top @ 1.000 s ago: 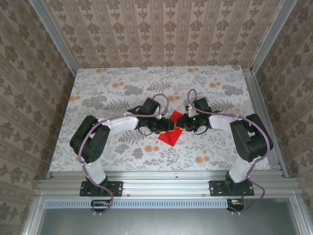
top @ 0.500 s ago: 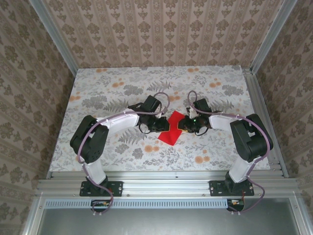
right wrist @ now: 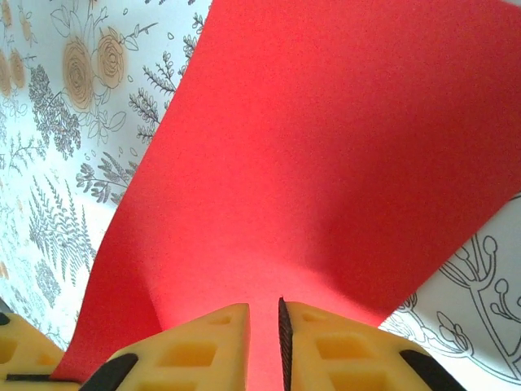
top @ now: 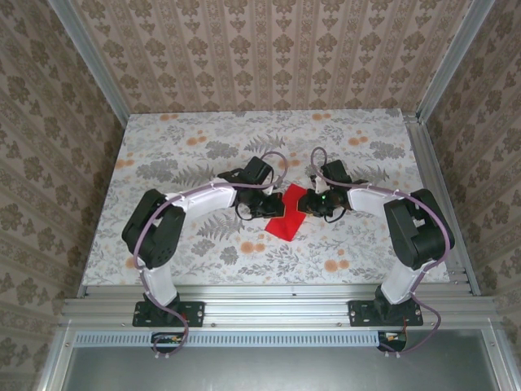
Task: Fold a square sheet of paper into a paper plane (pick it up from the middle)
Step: Fold the triangle a second time at the center of the table.
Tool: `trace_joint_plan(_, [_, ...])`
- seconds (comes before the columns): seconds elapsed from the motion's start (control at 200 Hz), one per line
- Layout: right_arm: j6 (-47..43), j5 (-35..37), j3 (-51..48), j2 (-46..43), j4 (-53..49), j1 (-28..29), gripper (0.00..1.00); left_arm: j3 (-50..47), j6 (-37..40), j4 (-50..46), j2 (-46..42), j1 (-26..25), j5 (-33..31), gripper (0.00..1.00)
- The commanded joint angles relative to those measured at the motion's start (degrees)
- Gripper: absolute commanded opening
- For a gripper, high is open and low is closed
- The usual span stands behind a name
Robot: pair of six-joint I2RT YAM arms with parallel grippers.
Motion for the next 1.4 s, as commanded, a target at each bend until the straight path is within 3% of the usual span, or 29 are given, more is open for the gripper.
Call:
trace_joint_plan(0.0, [-2.25,2.18,1.75,1.79,-3.30,-0.30,0.17,1.91,-0.78,-1.06,1.73,-0.37,-0.52,0.00])
trace_joint_plan(0.62, [-5.47,5.93,4.27,6.26,-8.09,0.54,0.09,5.57,-7.79,4.05,7.76,-0.70,2.45,0.00])
trace_joint_plan(1.395, [-5.18,4.08,3.94,6.89,-6.55,0.79,0.07,10.65,-8.18,3.75,14.40,-1.47,2.64,0.00])
